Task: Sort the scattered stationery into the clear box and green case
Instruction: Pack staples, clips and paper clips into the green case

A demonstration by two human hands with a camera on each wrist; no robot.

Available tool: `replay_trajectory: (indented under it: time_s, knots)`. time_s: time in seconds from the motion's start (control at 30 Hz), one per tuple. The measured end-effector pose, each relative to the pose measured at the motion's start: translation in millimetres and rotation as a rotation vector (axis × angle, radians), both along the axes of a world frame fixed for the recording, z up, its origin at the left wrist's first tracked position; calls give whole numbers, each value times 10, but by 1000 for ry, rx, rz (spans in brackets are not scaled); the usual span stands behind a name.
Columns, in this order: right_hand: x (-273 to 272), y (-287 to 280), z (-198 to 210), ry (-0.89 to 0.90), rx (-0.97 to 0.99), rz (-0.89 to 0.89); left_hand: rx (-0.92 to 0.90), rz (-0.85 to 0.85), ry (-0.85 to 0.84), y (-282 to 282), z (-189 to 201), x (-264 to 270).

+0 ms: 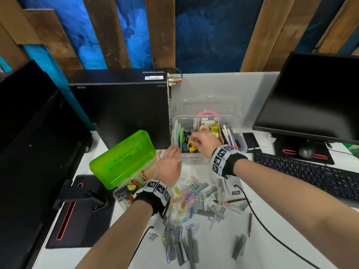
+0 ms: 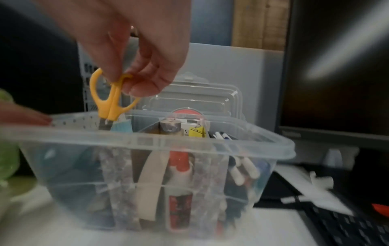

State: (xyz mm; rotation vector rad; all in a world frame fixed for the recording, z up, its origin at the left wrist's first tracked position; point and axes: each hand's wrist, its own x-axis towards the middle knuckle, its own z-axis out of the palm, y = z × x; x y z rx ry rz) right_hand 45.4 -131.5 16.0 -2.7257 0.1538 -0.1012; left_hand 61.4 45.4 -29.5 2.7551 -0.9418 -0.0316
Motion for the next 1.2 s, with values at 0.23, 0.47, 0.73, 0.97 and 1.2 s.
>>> replay_trajectory:
  time_s: [0.23, 0.47, 0.73, 0.97, 1.2]
  knots:
    - [123, 83, -85, 187, -170, 129, 14, -10, 26, 7, 12, -7]
    - [159, 122, -113, 374, -191, 111, -12, -22, 60, 31, -22, 4]
    - [-92, 109, -98, 199, -104, 11, -20, -66, -68, 25, -64, -55]
    - [-793, -79, -211, -130, 46, -74, -221, -396, -318, -33, -246, -416]
    - [-1480, -391, -747, 518, -15, -77, 59, -520, -34, -185, -427, -715]
